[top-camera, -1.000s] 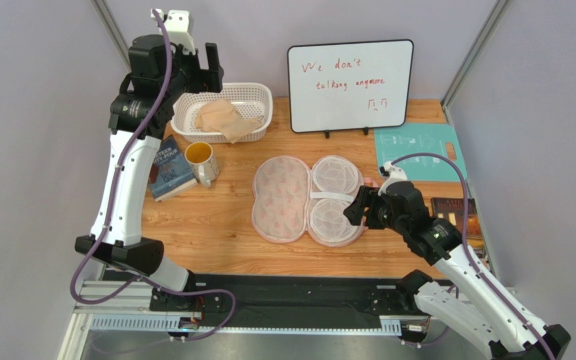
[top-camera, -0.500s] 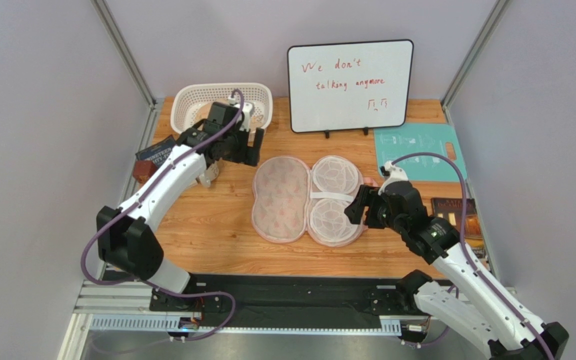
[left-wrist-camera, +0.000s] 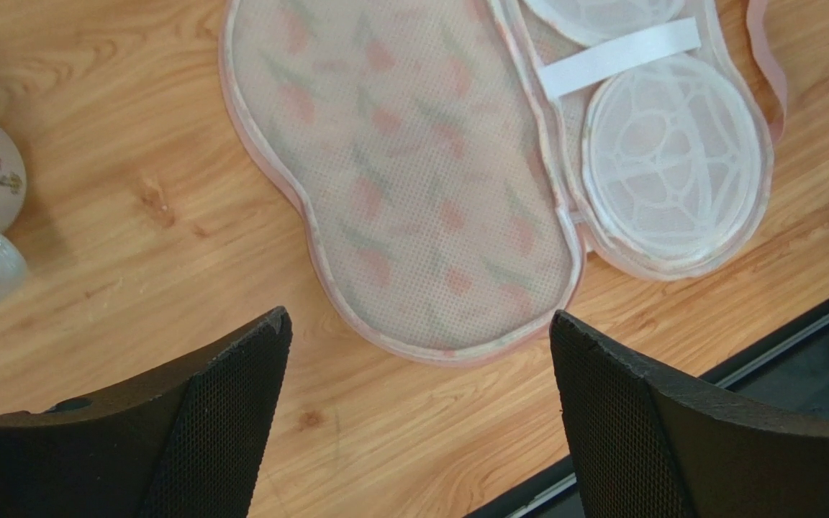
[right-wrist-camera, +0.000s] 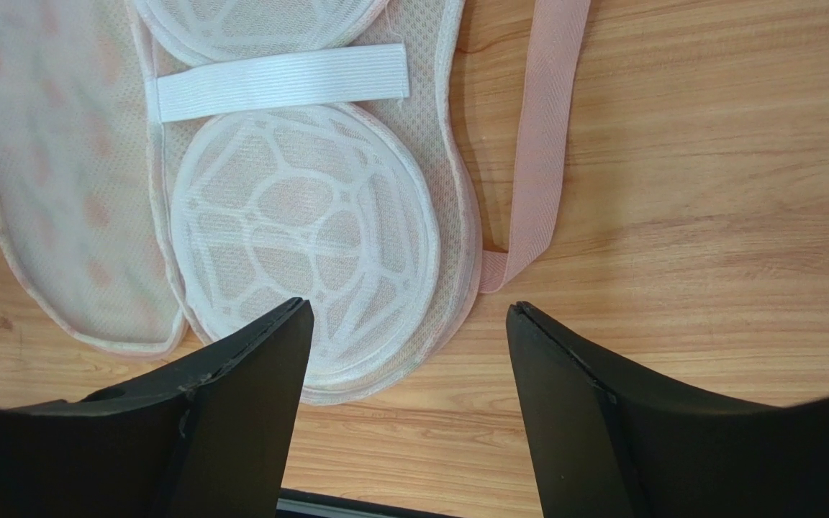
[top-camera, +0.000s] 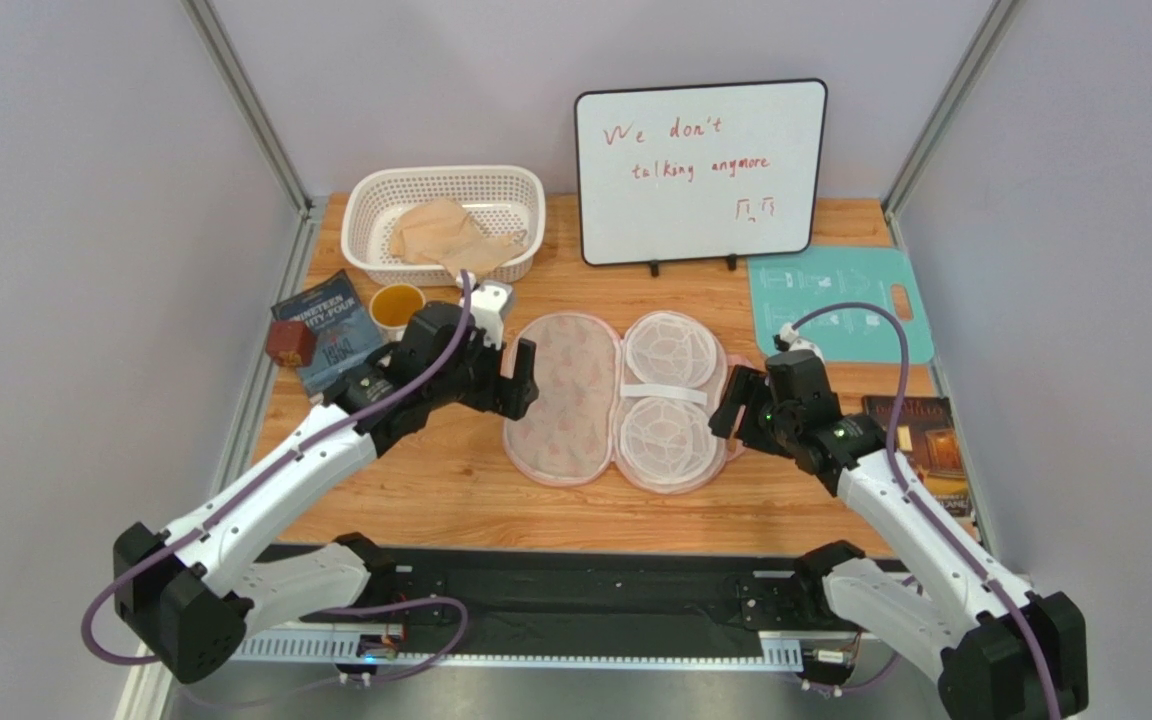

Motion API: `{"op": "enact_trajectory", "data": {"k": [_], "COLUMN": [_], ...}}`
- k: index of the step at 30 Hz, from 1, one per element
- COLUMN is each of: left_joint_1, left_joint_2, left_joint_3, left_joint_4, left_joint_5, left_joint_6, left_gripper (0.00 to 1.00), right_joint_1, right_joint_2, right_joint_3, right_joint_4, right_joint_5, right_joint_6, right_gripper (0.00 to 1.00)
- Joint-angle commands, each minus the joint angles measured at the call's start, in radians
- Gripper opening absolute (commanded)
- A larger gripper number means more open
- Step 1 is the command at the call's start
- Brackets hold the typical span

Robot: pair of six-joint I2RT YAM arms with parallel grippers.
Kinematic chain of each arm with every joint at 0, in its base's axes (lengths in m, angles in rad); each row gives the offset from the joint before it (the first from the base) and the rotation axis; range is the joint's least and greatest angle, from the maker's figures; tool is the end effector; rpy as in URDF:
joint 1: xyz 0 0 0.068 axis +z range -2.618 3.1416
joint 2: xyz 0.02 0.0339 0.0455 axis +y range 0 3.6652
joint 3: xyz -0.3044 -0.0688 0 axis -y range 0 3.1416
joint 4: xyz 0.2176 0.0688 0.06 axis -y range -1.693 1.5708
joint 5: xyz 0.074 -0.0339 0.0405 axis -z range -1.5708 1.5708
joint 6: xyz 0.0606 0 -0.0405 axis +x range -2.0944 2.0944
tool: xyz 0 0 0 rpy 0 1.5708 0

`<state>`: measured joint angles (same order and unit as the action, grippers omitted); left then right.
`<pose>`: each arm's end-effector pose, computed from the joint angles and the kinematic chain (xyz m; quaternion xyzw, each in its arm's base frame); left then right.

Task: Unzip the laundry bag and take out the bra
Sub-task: Close the laundry bag at the center of the board.

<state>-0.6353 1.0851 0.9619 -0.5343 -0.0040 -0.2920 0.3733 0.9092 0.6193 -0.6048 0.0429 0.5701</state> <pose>0.1674 -0.1231 0.3332 0.1524 0.8845 -0.1956 0.3952 0.1340 0.0497 0.2440 0.0997 0.9379 0.1326 0.3046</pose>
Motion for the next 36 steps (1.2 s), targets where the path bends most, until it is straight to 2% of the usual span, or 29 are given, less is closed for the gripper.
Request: {"op": "enact_trajectory", "data": {"k": [1,12,16,20,26,28,32,36], "left_joint_1": [-0.014,-0.017,-0.017,-0.017,-0.017,-0.014,-0.003,0.003], "left_joint_2": [-0.057,-0.051,-0.005,0.022,0.162,0.218,0.280,0.340], "left_joint_3": [-0.077,-0.187,-0.218,-0.293,-0.295,-0.287,-0.279,-0.258], "left_joint_4": [0.054,0.068,0.069,0.161,0.261,0.267,0.327,0.315], "left_joint_5": [0.019,0.010,0.006,-0.017,-0.059,-0.097,-0.062,-0.096], "left_joint_6": [-0.059,-0.082,-0.121,-0.163,-0.182,-0.177,-0.194,-0.202], "left_gripper": [0.94,0.94,0.94,0.94,0.93,0.89,0.85,0.79], "right_joint_1": [-0.013,-0.016,-0.016,-0.016,-0.016,-0.016,-0.016,-0.017], "right_joint_2": [0.031,0.066,0.086,0.070,0.031,0.013,-0.023,-0.052], "right_joint_3": [-0.026,-0.115,-0.119,-0.118,-0.115,-0.110,-0.105,-0.089], "right_joint_4": [0.063,0.122,0.135,0.137,0.120,0.108,0.083,0.043], "right_joint_5": [-0.011,-0.028,-0.059,-0.070,-0.077,-0.083,-0.078,-0.069], "right_joint_6": [-0.016,0.016,0.017,0.020,0.019,0.016,0.007,-0.004], "right_gripper": [0.73,0.73,0.73,0.73,0.73,0.73,0.73,0.73]}}
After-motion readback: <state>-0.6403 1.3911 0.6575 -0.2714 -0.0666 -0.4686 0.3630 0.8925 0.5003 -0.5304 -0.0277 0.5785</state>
